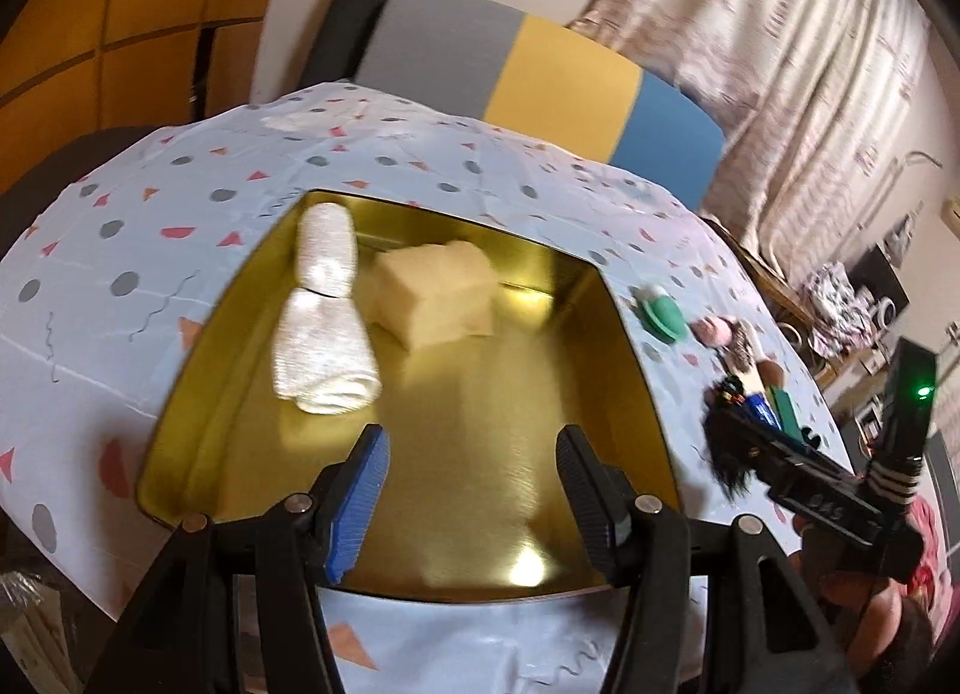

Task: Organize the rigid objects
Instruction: 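Move both tools back over the remaining items on the cloth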

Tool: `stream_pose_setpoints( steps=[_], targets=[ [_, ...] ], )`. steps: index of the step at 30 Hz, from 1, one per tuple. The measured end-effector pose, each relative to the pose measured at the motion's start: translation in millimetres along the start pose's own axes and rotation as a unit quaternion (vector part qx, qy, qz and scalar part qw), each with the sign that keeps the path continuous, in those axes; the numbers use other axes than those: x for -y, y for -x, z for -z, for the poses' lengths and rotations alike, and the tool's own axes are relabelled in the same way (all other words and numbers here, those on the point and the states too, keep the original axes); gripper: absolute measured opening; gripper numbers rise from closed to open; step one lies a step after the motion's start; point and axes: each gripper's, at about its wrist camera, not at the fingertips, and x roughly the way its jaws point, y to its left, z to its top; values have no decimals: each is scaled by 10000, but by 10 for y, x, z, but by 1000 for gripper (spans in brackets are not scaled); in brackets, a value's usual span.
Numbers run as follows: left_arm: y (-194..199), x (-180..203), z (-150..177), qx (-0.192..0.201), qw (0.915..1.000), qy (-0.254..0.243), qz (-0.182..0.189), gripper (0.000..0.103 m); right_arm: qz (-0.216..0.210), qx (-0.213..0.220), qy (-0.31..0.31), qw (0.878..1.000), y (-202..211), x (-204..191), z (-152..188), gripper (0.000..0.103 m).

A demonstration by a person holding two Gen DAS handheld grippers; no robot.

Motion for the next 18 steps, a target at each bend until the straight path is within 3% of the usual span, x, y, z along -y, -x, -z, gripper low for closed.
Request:
stream_pose_setpoints(
  steps=[2,10,13,18],
  targets=[
    [-14,98,49,-78,9999,-114,49,59,56,-22,-125,9999,33,155,77,92],
    [-80,473,181,-292,9985,-406,220,59,382,-28,-548,9978,191,730,367,85],
    [-106,600,220,-357,9975,-550,262,59,481,-48,-720,9962,236,941,460,77],
    [-142,822,277,-458,9953,-779,338,59,763,-12,-910,9929,325,1293,610,75]
  ],
)
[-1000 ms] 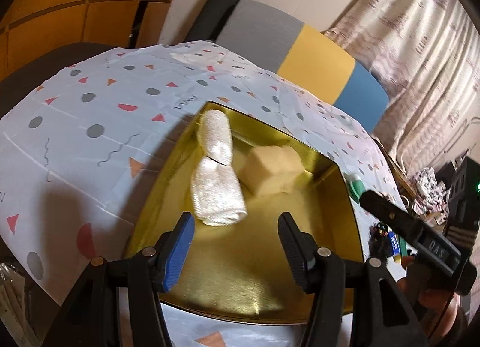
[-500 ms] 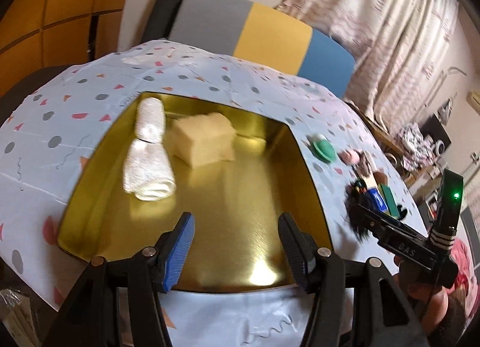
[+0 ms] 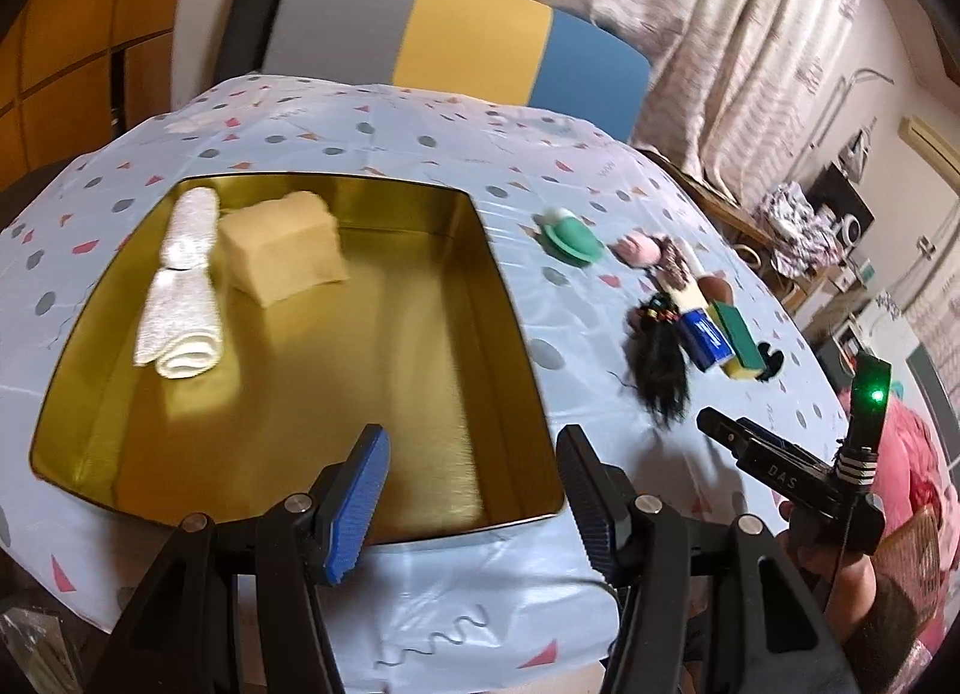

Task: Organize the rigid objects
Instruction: 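Move both tools back over the remaining items on the cloth, then grasp the blue Tempo tissue pack with the right gripper while the left grasps the beaded black hair piece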

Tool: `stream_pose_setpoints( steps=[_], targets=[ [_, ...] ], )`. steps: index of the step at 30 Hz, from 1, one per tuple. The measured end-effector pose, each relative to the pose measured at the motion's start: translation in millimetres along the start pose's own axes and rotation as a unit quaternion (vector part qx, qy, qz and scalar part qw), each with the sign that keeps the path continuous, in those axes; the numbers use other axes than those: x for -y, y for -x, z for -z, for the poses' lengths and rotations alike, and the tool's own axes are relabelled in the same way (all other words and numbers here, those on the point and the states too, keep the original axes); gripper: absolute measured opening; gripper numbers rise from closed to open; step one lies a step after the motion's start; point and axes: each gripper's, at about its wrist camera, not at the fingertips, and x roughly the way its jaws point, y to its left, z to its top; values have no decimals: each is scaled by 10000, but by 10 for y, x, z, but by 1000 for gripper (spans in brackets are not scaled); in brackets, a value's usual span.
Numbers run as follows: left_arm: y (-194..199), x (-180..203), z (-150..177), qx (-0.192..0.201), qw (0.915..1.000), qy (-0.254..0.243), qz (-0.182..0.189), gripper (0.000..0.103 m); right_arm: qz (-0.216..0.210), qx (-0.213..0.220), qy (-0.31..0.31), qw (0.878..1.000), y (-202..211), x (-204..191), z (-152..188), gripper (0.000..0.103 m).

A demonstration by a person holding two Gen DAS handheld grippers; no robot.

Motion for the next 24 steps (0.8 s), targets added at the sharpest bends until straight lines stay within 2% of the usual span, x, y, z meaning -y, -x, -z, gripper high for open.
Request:
stream_pose_setpoints(
  steps=[6,10,17,20,24],
  targets=[
    [-82,226,7,-135,9996,-243,2,59,290,116,-123,9994,-9,394,-56,75],
    [-116,302,3,-172,9993,-321,-87,59,470,144,2,9988,-91,565,-209,74],
    [-50,198,-123,10,9992,-45,-395,59,514,399,421,9970,-260,599,-667,73],
    [2,181,-174,77,9989,2,-472,59,514,348,716,9955,-472,539,-881,73],
    [61,207,-201,120,9983,-59,-570,59,704,180,799,9942,-727,544,-1008,73]
  ],
)
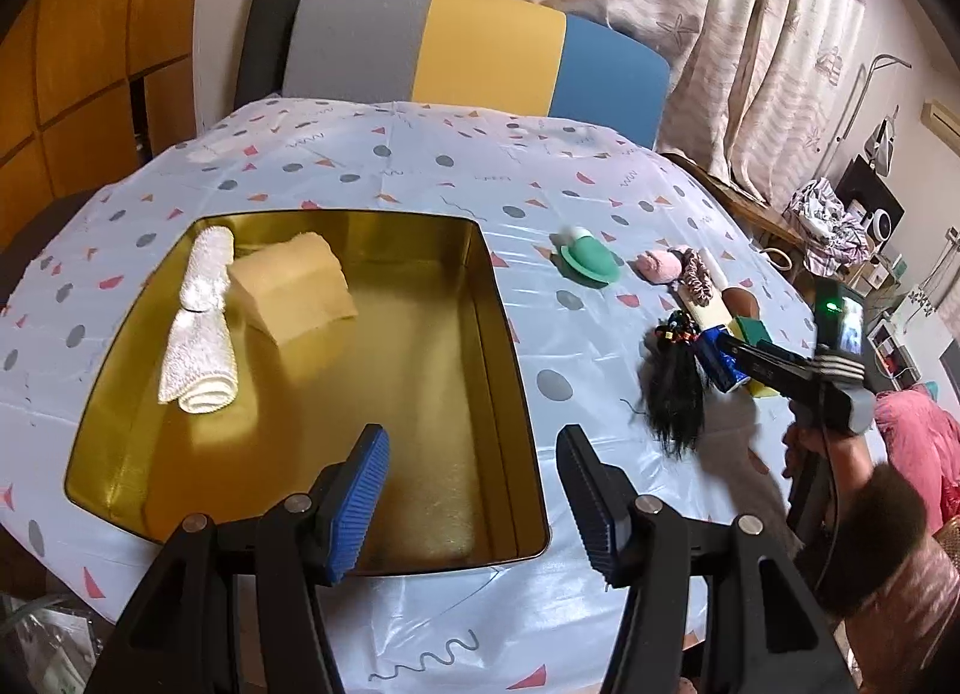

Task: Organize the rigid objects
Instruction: 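Grasp the blue Tempo tissue pack with the right gripper while the left grasps the beaded black hair piece, then carry the beaded black hair piece into the gold tray with the left gripper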

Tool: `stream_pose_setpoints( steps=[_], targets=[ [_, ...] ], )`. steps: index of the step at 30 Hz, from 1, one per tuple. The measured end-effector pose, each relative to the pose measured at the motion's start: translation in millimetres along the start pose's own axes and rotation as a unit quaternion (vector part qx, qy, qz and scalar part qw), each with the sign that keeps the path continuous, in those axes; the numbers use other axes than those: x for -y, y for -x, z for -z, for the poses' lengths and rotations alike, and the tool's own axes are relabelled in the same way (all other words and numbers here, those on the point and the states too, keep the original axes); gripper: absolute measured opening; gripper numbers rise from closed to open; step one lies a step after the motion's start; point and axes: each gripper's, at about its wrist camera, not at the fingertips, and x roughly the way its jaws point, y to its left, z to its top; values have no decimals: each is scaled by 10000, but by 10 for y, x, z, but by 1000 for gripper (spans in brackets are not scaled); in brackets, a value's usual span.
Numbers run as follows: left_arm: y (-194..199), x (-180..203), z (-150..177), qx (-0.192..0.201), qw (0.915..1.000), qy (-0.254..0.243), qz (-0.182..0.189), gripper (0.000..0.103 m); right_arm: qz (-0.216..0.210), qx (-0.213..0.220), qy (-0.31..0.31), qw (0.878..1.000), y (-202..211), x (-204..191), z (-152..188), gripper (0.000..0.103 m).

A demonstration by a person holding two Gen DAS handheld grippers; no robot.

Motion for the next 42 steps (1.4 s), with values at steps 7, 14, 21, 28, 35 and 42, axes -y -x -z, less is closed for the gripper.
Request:
stream_pose_setpoints(
  steps=[7,14,21,28,35,42],
  targets=[
    [-58,83,-24,-102,9999,-126,-52,59,25,-188,-31,9998,-232,47,74,73],
    [-218,417,-211,-140,9985,-518,121,59,-241,-286,-196,9991,-261,106,151,53],
    [-540,789,-584,-227,9965,-721,361,60,-409,-219,-691,9965,-68,235,396,53],
    [-1308,1446,-752,-999,9841,-1379,504,65,-276,-104,-722,9970,-34,208,464,53],
    [-1907,1973,-687,-1508,9682,-1907,593,66,-297,-21,-767,9966,-41,229,484,53],
    [-2371,2076,-637,-1618,9667,-1934,446,66,-346,38,-855,9957,-43,253,501,53]
  ],
)
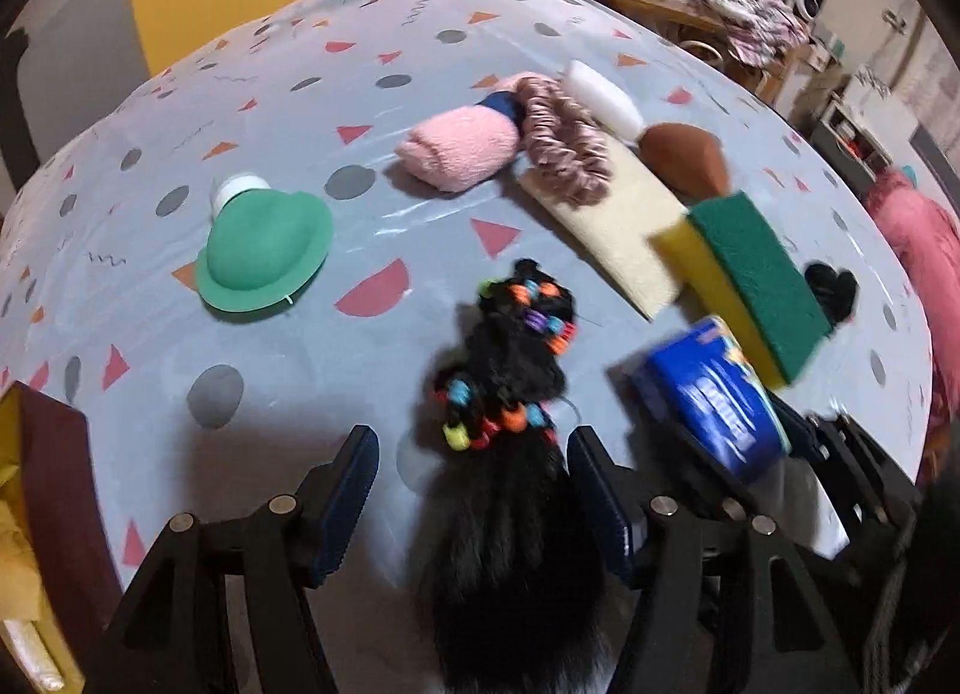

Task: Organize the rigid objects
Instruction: 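Carry the beaded black hair piece into the gold tray with the left gripper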

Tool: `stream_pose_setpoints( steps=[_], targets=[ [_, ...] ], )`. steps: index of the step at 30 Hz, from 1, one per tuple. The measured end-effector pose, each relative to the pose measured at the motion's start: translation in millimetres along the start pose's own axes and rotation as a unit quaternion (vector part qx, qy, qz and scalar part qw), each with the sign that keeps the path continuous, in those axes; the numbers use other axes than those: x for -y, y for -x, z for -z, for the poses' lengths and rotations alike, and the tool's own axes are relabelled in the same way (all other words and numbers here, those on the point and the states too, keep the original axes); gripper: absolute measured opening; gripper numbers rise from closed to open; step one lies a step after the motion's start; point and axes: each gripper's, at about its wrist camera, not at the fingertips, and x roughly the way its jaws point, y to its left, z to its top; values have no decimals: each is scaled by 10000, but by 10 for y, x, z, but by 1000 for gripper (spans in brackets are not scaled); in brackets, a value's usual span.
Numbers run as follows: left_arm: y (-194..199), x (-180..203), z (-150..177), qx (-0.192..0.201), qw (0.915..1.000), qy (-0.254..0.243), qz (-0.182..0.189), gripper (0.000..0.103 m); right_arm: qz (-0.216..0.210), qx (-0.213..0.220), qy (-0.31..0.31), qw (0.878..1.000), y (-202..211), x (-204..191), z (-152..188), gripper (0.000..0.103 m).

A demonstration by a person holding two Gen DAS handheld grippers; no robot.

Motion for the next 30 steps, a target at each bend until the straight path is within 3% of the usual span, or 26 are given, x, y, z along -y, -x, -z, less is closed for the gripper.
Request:
stream_pose_setpoints(
  steps=[4,6,12,19,30],
  targets=[
    [-71,-114,12,207,9987,362,302,65,-48,26,-58,10000,0,23,6,53],
    [-67,-152,36,442,9971,465,407,57,-54,31,-65,10000,0,25,5,53],
    [-74,-69,90,593,9982,45,-18,34,-39,43,-58,10000,-3,24,11,53],
    [64,-234,327,738,9944,670,358,31,33,43,-1,10000,-15,3,12,53],
    [506,-434,826,937,9866,1109,742,30,250,2,178,9995,-34,-56,16,53]
  ],
)
